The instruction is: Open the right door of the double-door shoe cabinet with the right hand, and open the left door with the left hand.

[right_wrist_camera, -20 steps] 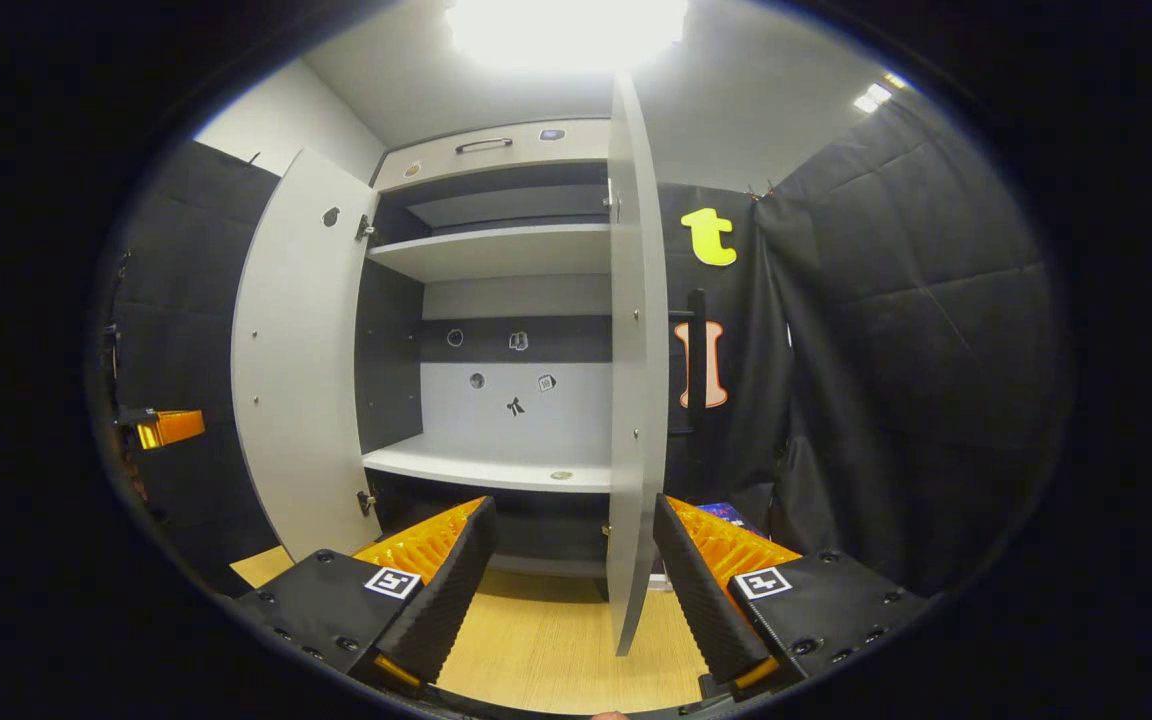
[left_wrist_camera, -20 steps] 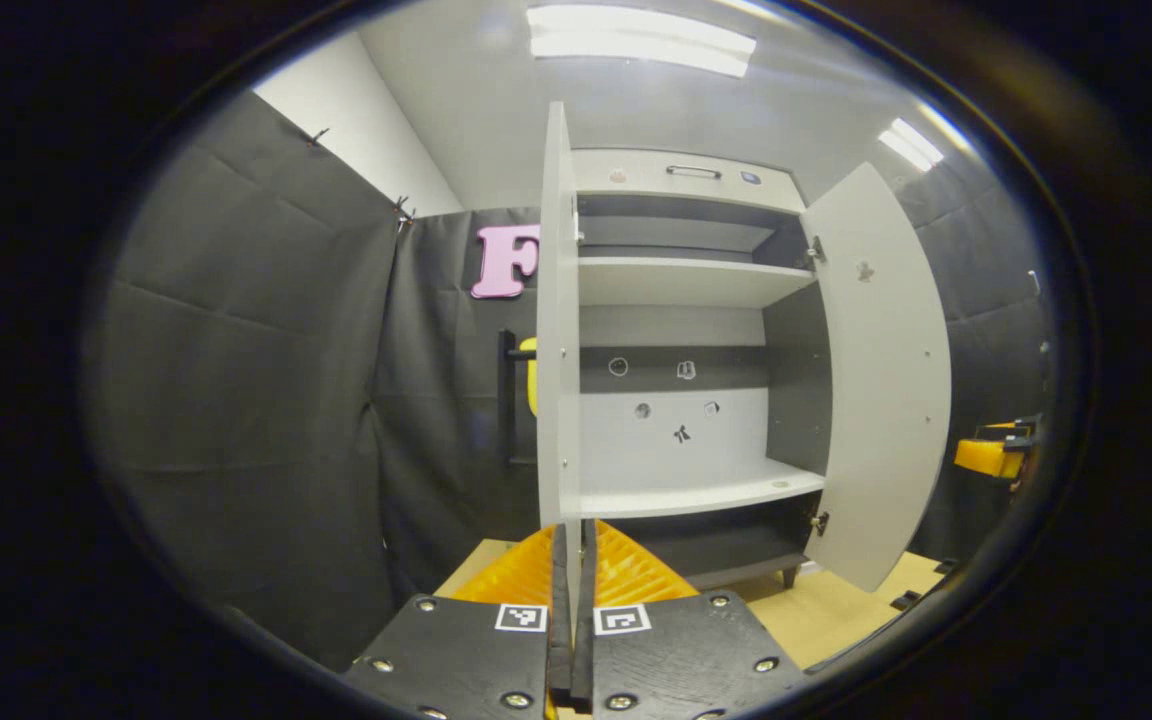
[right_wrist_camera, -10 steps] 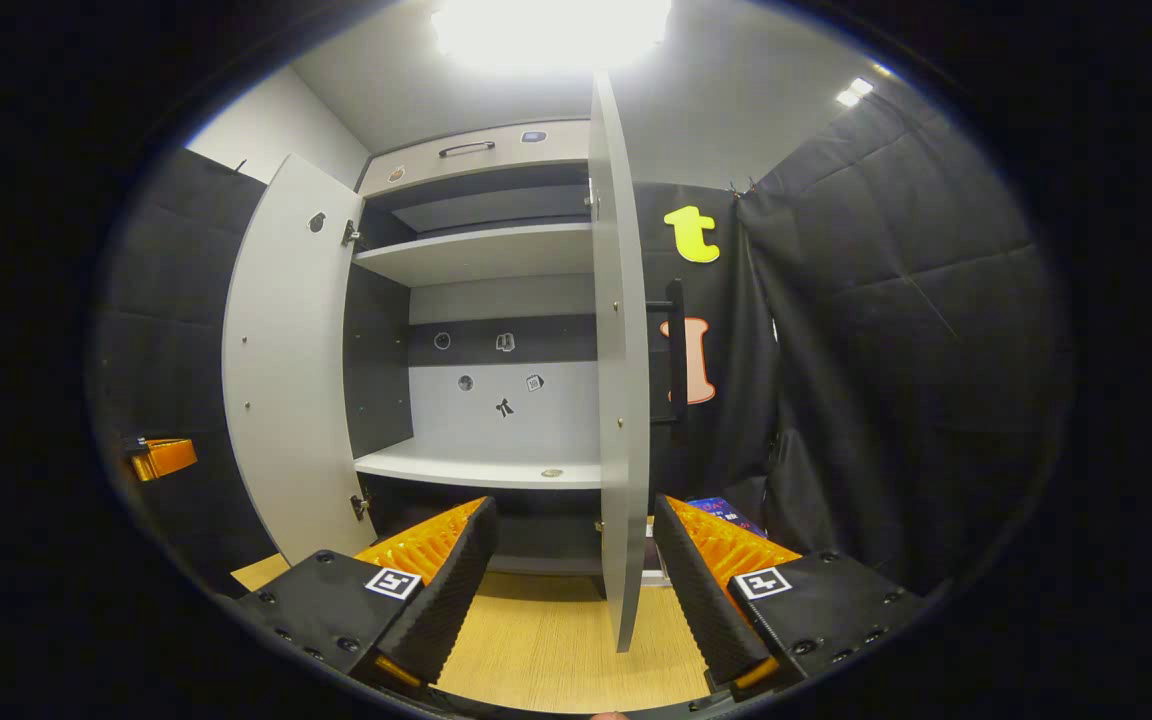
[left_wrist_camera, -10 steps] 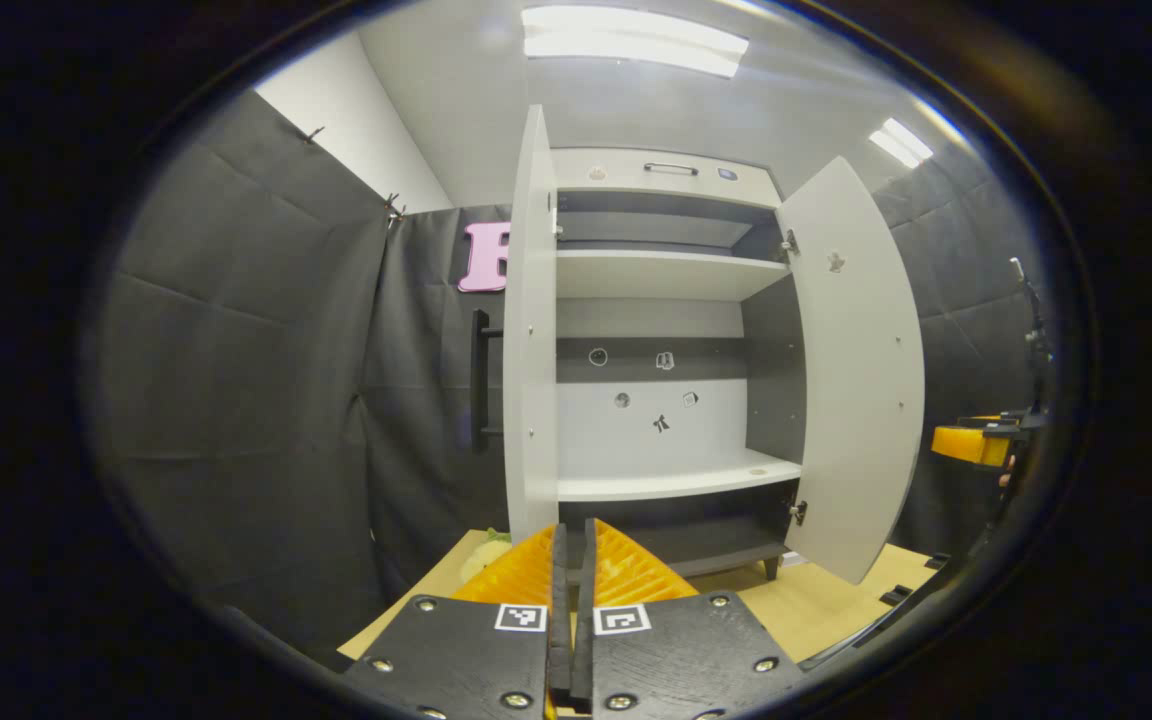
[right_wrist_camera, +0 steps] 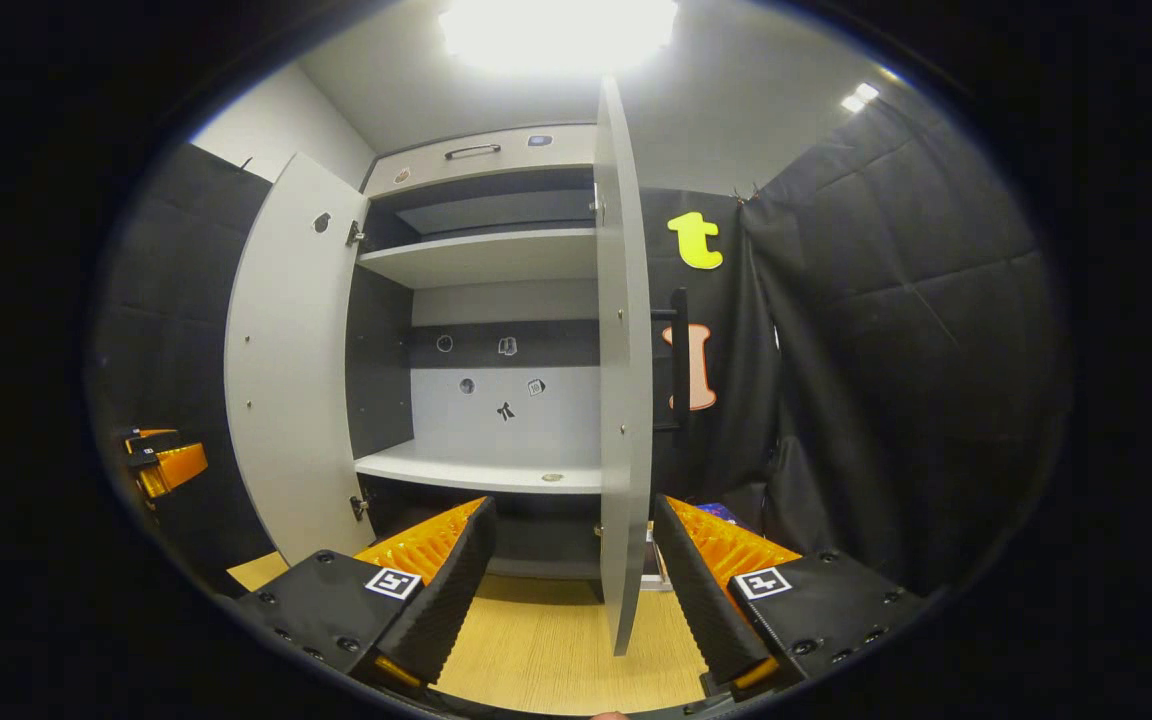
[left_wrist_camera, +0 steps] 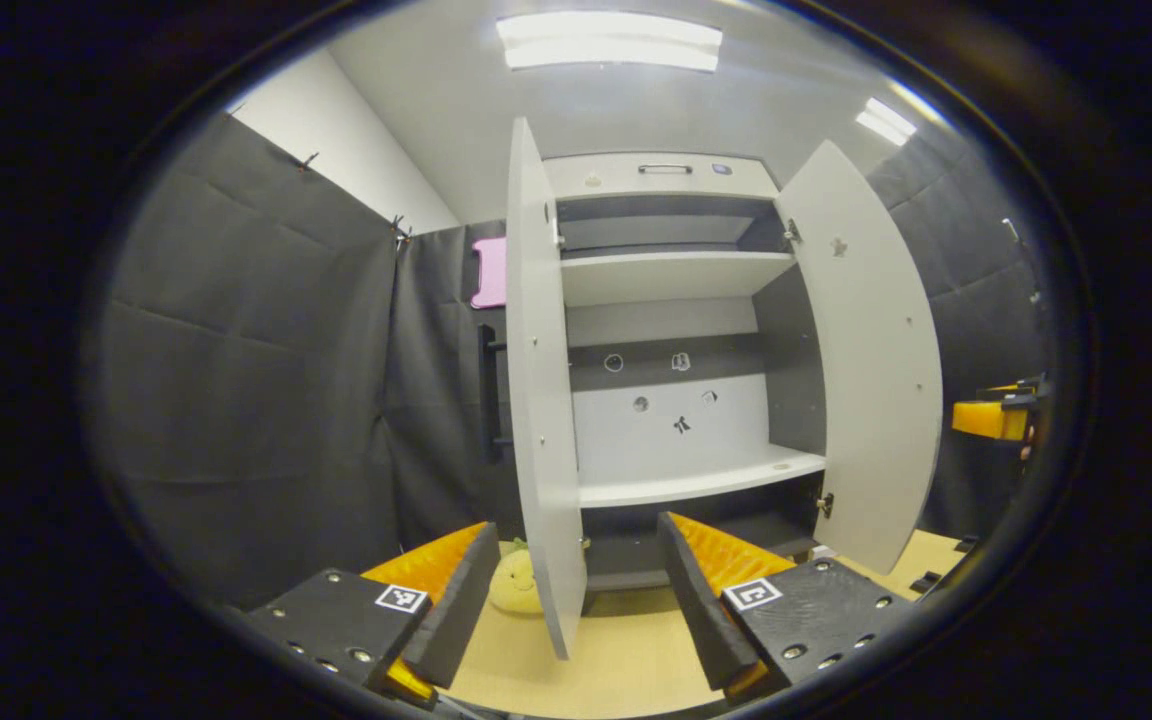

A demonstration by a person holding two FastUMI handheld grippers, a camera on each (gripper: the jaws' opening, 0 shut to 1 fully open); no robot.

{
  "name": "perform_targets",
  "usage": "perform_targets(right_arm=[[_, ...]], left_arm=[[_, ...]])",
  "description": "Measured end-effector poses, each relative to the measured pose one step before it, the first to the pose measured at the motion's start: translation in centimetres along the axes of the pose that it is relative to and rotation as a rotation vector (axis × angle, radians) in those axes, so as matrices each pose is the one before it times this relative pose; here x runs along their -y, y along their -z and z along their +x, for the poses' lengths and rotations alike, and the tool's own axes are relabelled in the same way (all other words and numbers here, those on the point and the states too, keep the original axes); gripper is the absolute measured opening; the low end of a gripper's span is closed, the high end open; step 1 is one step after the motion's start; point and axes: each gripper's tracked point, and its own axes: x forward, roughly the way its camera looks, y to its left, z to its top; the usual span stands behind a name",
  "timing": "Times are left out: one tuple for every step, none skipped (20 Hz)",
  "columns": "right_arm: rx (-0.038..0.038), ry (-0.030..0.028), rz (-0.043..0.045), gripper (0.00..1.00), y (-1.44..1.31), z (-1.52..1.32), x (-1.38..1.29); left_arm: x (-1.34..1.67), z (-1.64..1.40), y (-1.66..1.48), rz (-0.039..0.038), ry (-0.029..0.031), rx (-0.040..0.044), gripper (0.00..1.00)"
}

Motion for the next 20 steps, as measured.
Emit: perform_targets(right_arm=[[0.00382, 0.00003, -0.00040, 0.99, -0.135, -0.052, 0.016], [0.00207, -0.00065, -0.00034, 0.98, -0.073, -0.037, 0.027], [0.00109, 0.00019, -0.00185, 0.98, -0.038, 0.001, 0.056], [0.00261, 0.00366, -0.00138, 0.98, -0.073, -0.036, 0.140], [0.00292, 0.00343, 0.00044, 0.98, -0.069, -0.008, 0.073], [0.00373, 0.00124, 0.00232, 0.98, -0.098, -0.017, -0.034], [0.00171, 0.00036, 0.00079, 0.96, 0.061, -0.004, 0.040], [0.00048, -0.00053, -0.00284, 0.98, -0.031, -0.010, -0.013], [0.00128, 0.00296, -0.00576, 0.98, 0.055, -0.066, 0.089], [0.00265, 0.00293, -0.00735, 0.98, -0.094, -0.073, 0.058], [0.00338, 0.00125, -0.00648, 0.98, -0.018, 0.017, 0.010], [0.00335, 0.00196, -0.00690, 0.98, -0.126, -0.037, -0.027], [0.00606, 0.00544, -0.00565, 0.98, -0.098, -0.070, 0.167], [0.00482, 0.00359, -0.00374, 0.98, -0.122, 0.000, 0.016], [0.00464, 0.00344, -0.00117, 0.98, -0.123, 0.024, 0.091], [0.00515, 0.00225, 0.00015, 0.98, -0.095, 0.027, 0.018], [0.00220, 0.00164, -0.00157, 0.98, -0.051, 0.025, 0.013], [0.00250, 0.00440, -0.00297, 0.96, -0.039, 0.015, 0.094], [0.00152, 0.00238, -0.00325, 0.98, -0.001, 0.052, 0.047], [0.00181, 0.00071, -0.00163, 0.98, -0.068, 0.061, -0.021]], left_arm=[[0.050, 0.001, -0.047, 0.00360, -0.00596, 0.00388, 0.91], [0.028, -0.128, -0.071, -0.00114, -0.00167, 0.00138, 0.91], [-0.117, -0.089, -0.069, -0.00296, -0.00561, 0.00405, 0.91], [-0.172, -0.045, -0.087, -0.00132, -0.00646, 0.00243, 0.91], [-0.044, 0.084, 0.107, -0.00066, -0.00505, -0.00052, 0.92], [-0.050, -0.023, 0.005, -0.00041, -0.00385, -0.00058, 0.91], [-0.007, 0.036, 0.057, 0.00049, -0.00136, -0.00083, 0.92], [-0.014, 0.006, 0.028, 0.00137, -0.00164, -0.00152, 0.92], [-0.059, -0.015, 0.089, 0.00171, -0.00118, -0.00002, 0.91], [0.100, -0.024, 0.059, 0.00224, 0.00084, -0.00133, 0.91], [0.045, 0.006, 0.061, 0.00181, 0.00084, 0.00000, 0.91], [0.072, 0.093, 0.023, 0.00118, 0.00156, 0.00030, 0.91], [-0.041, 0.092, 0.060, -0.00026, 0.00039, 0.00107, 0.91], [-0.005, 0.052, -0.028, -0.00112, 0.00180, 0.00085, 0.91], [0.010, 0.048, -0.023, -0.00099, 0.00058, 0.00047, 0.91], [0.061, 0.019, -0.023, -0.00015, 0.00263, -0.00056, 0.91], [-0.021, 0.022, -0.007, -0.00011, 0.00096, 0.00071, 0.92], [-0.004, 0.020, -0.040, -0.00059, 0.00121, 0.00066, 0.91], [-0.026, 0.100, 0.083, -0.00135, 0.00106, -0.00107, 0.91], [0.000, 0.024, -0.058, -0.00142, -0.00005, -0.00033, 0.91]])
